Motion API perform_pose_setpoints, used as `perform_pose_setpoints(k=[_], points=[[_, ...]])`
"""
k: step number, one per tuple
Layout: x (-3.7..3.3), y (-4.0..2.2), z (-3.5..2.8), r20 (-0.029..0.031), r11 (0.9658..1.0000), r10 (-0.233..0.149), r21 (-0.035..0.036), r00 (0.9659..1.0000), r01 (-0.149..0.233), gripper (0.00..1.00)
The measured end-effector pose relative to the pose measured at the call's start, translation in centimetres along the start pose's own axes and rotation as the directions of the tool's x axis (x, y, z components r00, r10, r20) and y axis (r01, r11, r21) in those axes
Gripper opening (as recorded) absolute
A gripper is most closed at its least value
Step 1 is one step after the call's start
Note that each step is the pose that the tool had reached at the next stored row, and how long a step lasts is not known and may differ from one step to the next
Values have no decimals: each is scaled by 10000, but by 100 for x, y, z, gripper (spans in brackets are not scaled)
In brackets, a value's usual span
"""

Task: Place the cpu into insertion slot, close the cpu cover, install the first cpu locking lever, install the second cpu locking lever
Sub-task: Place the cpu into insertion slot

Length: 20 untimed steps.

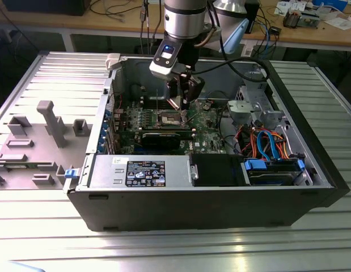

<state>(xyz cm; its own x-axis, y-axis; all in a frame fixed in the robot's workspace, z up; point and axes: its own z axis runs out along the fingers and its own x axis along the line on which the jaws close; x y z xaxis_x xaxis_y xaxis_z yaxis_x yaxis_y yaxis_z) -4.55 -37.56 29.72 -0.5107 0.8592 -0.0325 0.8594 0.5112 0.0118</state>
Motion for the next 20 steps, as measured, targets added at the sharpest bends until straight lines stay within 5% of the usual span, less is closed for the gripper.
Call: perform_pose_setpoints(k=[20], points=[[0,0,3,50,9982,595,42,9982,-595,54]])
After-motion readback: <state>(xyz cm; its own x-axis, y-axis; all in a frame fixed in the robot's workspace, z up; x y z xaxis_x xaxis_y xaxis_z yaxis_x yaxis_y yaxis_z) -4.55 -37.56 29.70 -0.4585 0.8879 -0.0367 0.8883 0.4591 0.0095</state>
